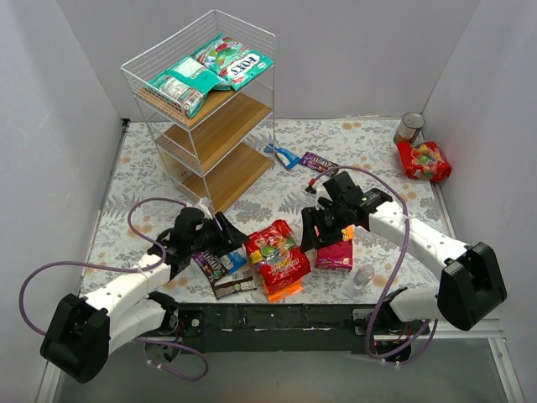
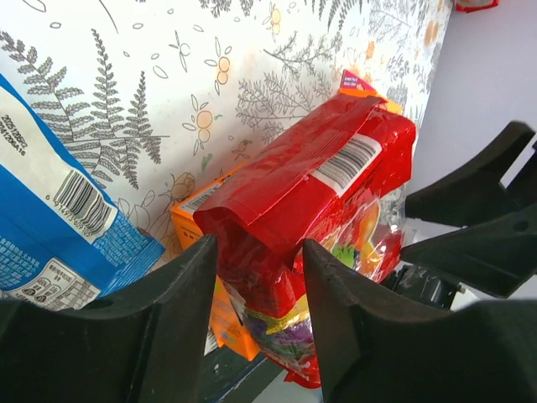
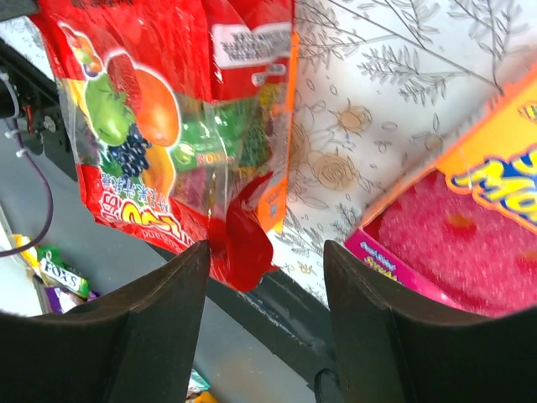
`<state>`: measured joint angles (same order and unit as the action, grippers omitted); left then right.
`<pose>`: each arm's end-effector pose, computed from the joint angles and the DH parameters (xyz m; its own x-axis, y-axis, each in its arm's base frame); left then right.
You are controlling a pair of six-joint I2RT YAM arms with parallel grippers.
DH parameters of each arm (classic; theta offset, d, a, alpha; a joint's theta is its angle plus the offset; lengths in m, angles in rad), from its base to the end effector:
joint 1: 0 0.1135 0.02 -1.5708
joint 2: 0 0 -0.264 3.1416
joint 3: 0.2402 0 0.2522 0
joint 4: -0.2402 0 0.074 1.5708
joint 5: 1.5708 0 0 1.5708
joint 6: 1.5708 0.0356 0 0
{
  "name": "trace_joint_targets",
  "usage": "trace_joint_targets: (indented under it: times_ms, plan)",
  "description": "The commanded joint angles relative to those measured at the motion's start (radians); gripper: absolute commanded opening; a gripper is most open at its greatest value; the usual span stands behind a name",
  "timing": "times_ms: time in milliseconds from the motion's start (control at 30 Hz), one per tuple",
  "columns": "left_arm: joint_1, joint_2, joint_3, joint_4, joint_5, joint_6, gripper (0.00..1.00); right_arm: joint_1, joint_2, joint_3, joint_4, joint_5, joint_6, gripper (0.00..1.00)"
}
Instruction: Place and organize the candy bags onto the shelf
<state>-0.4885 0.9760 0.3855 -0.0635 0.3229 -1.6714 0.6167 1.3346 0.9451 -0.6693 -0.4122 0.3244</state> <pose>0.1664 -0.1012 0.1801 -0.6101 -0.7442 0.2718 -0.6015 0.2118 -0.7703 0.2037 0.1619 0.2397 -0.8940 -0.2758 -0.3530 -0.4273 0.7616 0.4872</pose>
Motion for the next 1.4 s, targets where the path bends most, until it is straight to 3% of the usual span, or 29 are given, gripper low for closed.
trace_joint_targets:
  times_ms: [0, 67, 300, 533, 667, 1067, 1267, 1367]
  plan:
    - [-0.005, 0.013, 0.012, 0.033, -0.062, -0.039, 0.44, 0.000, -0.057, 0.017, -0.058, 0.041, 0.062, 0.63]
    - [-0.005, 0.033, 0.021, 0.040, -0.053, -0.040, 0.43, -0.002, -0.075, 0.023, -0.067, 0.003, 0.074, 0.61]
    - [-0.009, 0.029, 0.015, 0.041, -0.041, -0.034, 0.27, 0.046, -0.147, -0.051, -0.070, -0.260, 0.013, 0.54]
    - [-0.010, 0.023, 0.024, 0.028, -0.030, -0.028, 0.10, 0.120, -0.114, -0.117, -0.047, -0.251, 0.057, 0.48]
    - [-0.010, 0.023, 0.027, 0.027, -0.028, -0.033, 0.00, 0.121, -0.060, -0.121, -0.003, -0.153, 0.065, 0.48]
    - [-0.010, -0.011, 0.039, -0.007, -0.047, -0.045, 0.00, 0.100, 0.218, 0.122, 0.135, 0.105, 0.065, 0.39]
    - [-0.010, 0.026, 0.069, -0.010, -0.051, -0.033, 0.00, 0.019, 0.317, 0.237, 0.220, 0.112, 0.081, 0.38]
    - [-0.010, 0.055, 0.084, -0.010, -0.053, -0.030, 0.09, -0.021, 0.370, 0.291, 0.264, 0.099, 0.087, 0.42]
